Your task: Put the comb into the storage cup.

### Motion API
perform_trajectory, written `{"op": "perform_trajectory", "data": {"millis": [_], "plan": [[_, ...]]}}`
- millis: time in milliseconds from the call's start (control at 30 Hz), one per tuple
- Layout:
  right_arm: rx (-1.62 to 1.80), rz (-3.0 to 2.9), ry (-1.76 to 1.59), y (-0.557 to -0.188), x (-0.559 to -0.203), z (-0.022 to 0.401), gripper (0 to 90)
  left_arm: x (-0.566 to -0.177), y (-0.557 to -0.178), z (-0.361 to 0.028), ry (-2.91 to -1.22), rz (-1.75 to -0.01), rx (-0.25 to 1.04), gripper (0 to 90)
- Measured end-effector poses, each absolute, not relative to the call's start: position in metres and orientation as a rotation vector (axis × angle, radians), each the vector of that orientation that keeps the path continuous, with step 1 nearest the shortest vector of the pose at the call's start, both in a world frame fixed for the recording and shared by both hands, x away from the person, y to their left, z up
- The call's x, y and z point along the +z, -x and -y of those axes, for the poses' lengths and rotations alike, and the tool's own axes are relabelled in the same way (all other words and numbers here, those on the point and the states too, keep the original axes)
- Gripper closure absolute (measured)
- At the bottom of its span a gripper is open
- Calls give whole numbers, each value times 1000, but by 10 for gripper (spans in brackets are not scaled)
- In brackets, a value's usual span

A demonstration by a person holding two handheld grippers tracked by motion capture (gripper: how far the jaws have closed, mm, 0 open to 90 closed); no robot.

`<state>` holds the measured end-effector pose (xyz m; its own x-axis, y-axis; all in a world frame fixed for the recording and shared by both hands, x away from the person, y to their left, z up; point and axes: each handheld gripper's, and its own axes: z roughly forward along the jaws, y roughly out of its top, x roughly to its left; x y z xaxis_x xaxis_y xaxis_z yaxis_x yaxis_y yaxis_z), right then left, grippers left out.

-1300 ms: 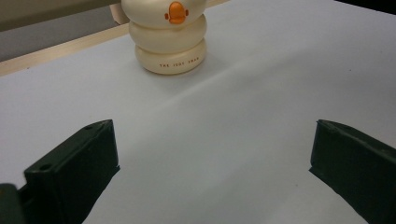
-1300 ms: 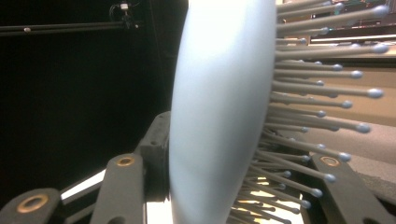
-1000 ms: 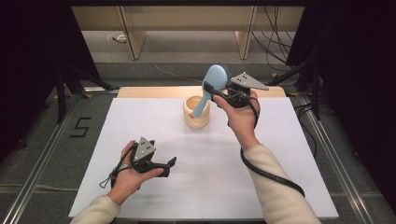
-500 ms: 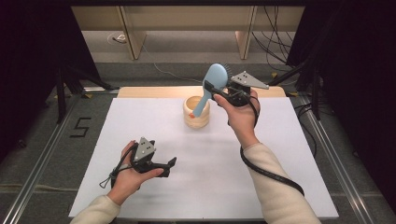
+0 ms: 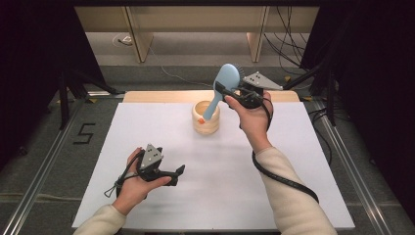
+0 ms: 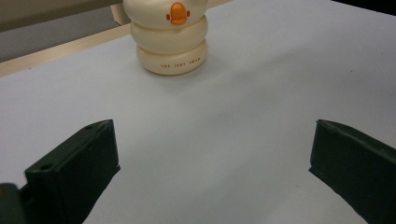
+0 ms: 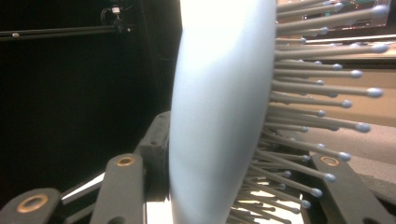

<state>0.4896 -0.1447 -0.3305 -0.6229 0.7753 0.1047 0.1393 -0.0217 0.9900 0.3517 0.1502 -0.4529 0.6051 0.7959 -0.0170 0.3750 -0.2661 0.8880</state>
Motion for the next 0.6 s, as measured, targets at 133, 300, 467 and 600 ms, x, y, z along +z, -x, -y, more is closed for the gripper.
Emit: {"op": "perform_trajectory", "data": {"millis": [133, 300, 467, 600], "plan": [[1689, -1764, -953, -491, -330, 145, 514, -453, -352, -150, -1874, -939, 550, 4], [1685, -1763, -956, -493, -330, 144, 514, -453, -352, -150, -1872, -941, 548, 4], [1682, -1763, -962, -495, -331, 143, 513, -453, -352, -151, -1873, -941, 548, 4], [1676, -1759, -966, -497, -332, 142, 513, -453, -352, -150, -1872, -939, 549, 4]]}}
